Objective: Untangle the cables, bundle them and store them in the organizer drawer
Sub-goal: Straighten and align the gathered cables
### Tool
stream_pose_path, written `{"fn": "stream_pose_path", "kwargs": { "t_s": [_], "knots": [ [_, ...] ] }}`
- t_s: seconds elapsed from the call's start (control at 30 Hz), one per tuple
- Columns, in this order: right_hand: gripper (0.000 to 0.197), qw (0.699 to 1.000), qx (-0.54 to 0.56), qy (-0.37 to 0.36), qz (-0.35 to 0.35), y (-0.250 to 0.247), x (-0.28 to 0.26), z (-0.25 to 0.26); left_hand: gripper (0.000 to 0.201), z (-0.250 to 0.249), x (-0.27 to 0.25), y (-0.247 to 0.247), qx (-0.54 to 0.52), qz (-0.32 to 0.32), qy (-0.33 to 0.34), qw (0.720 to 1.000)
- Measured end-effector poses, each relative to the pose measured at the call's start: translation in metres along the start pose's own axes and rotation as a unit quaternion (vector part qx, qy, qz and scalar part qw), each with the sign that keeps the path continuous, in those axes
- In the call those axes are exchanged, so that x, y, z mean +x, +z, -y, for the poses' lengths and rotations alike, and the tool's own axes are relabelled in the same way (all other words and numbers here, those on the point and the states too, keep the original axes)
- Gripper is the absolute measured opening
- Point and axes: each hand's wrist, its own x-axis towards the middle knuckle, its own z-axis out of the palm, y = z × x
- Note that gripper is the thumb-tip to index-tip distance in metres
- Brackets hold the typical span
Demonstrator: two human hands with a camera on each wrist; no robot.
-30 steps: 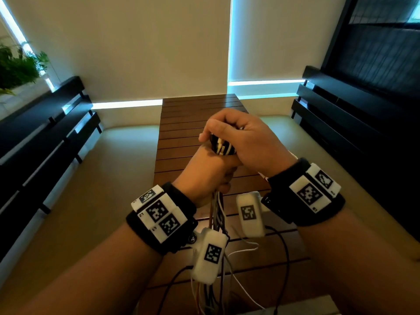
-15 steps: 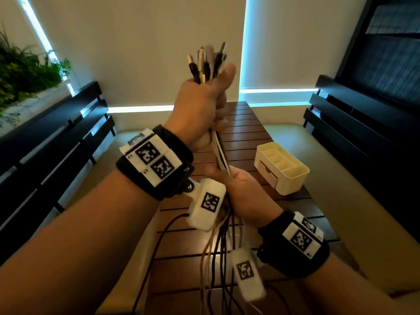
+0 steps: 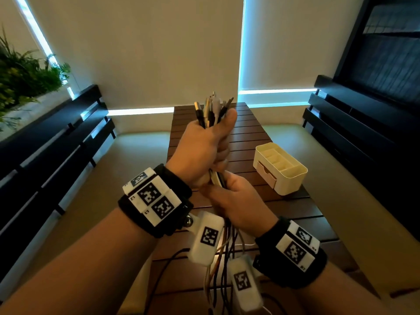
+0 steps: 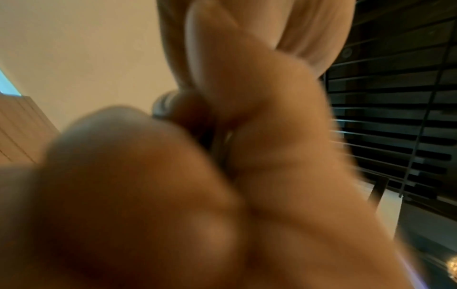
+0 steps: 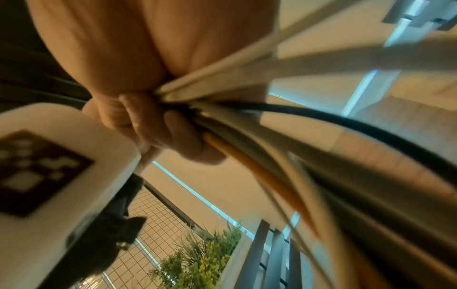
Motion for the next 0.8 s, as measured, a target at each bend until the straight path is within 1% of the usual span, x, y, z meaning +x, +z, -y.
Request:
{"fn": "stream_pose_path", "kwargs": {
  "t_s": [0.1, 0.2, 0.3, 0.37, 0.4, 0.47, 0.53, 0.6, 0.67, 0.73, 0.77, 0.8],
  "knots": [
    [0.019, 0.996, -0.087, 0.032, 0.016, -0.003, -0.008, -0.017, 0.044, -0.006, -0.002, -0.003, -0.009, -0.004, 0.014, 1.0],
    [0.022, 0.985, -0.143, 0.09, 0.025, -0.013, -0.019, -0.045, 0.043, -0.011, -0.004, -0.012, -0.027, -0.019, 0.019, 0.999],
    [0.019, 0.976, -0.172, 0.133, -0.004, -0.023, -0.019, -0.06, 0.042, -0.008, -0.007, -0.016, -0.045, -0.043, 0.016, 0.998],
    [0.018, 0.972, -0.189, 0.136, -0.044, -0.032, -0.012, -0.055, 0.04, -0.007, -0.006, -0.015, -0.058, -0.051, 0.017, 0.997],
    [0.017, 0.969, -0.202, 0.124, -0.071, -0.038, -0.006, -0.049, 0.039, -0.009, -0.006, -0.016, -0.065, -0.053, 0.019, 0.996],
    [0.019, 0.955, -0.255, 0.08, -0.127, -0.055, 0.014, -0.026, 0.039, -0.018, -0.004, -0.019, -0.082, -0.051, 0.03, 0.995],
    [0.024, 0.922, -0.338, 0.017, -0.188, -0.07, 0.041, 0.008, 0.039, -0.035, 0.0, -0.024, -0.097, -0.044, 0.053, 0.993],
    [0.021, 0.894, -0.366, -0.058, -0.252, -0.076, 0.067, 0.053, 0.039, -0.056, 0.003, -0.028, -0.108, -0.034, 0.094, 0.989],
    [0.024, 0.868, -0.356, -0.162, -0.305, -0.074, 0.087, 0.101, 0.039, -0.077, 0.005, -0.028, -0.118, -0.029, 0.152, 0.981],
    [0.033, 0.844, -0.315, -0.284, -0.328, -0.065, 0.097, 0.138, 0.039, -0.093, 0.005, -0.028, -0.126, -0.034, 0.2, 0.971],
    [0.038, 0.838, -0.295, -0.324, -0.326, -0.061, 0.1, 0.146, 0.039, -0.095, 0.005, -0.028, -0.129, -0.036, 0.212, 0.968],
    [0.04, 0.84, -0.276, -0.337, -0.321, -0.059, 0.102, 0.145, 0.039, -0.095, 0.005, -0.029, -0.131, -0.041, 0.215, 0.967]
  ]
}}
